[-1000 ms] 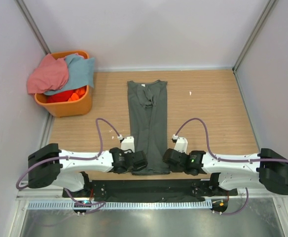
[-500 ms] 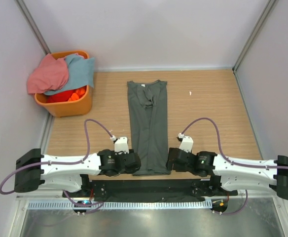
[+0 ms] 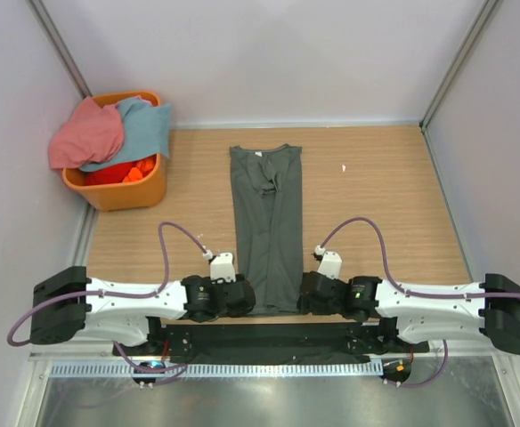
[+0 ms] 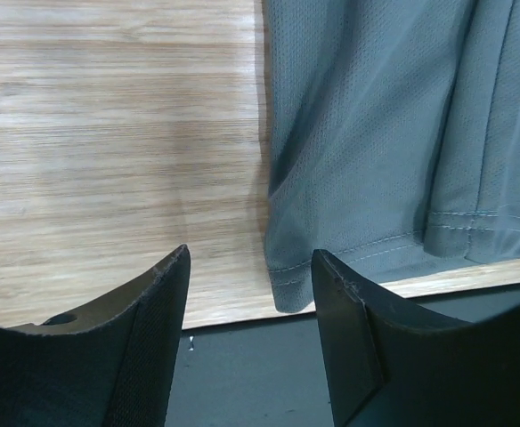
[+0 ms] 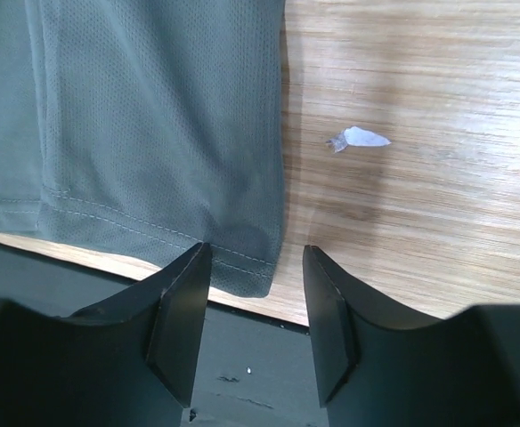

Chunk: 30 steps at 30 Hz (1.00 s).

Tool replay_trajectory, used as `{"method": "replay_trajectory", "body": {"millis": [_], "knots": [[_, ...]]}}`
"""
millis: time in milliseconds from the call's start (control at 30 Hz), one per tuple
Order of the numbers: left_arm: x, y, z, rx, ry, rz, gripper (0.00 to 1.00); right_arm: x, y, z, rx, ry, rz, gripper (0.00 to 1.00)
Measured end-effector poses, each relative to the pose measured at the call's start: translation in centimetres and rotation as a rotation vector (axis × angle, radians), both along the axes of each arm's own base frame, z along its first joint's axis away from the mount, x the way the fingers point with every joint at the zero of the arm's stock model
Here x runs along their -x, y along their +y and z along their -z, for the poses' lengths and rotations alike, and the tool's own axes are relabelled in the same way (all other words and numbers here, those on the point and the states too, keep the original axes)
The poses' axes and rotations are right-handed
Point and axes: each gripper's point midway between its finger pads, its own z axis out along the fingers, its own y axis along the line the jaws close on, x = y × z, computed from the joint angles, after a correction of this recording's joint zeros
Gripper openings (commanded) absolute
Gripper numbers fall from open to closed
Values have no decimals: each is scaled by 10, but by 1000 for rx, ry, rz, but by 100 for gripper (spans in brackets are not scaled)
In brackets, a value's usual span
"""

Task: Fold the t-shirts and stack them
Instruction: Fold the tshirt

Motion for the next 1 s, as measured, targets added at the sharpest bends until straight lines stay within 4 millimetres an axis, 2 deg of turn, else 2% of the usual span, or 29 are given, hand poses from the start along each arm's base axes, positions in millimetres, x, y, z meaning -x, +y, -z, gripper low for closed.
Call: {"method": "replay_trajectory", "body": {"millis": [233,267,333,367,400,433,567,600,867,1000], "knots": [[2,-7,6,38,10,6,53,3,6,2,-36,7,-3,41],[2,-8,6,43,11,7,52,4,7,3,-38,10,-4,36],[2,-11,7,49,13,8,43,6,7,5,-39,11,-6,29],[2,-12,8,51,14,7,40,6,8,6,-42,13,-6,22],[2,-13,8,53,14,7,31,7,8,7,-44,14,-8,20],[2,-14,9,56,14,7,26,7,8,8,-46,14,-6,19],[1,-18,9,68,13,7,8,7,12,9,-73,15,2,2],[1,-19,9,70,12,7,2,7,13,9,-79,14,4,1],[5,-17,6,64,17,20,0,10,10,3,-100,11,1,1],[9,-13,-14,22,2,32,0,11,5,-11,-114,-2,-2,1]]}}
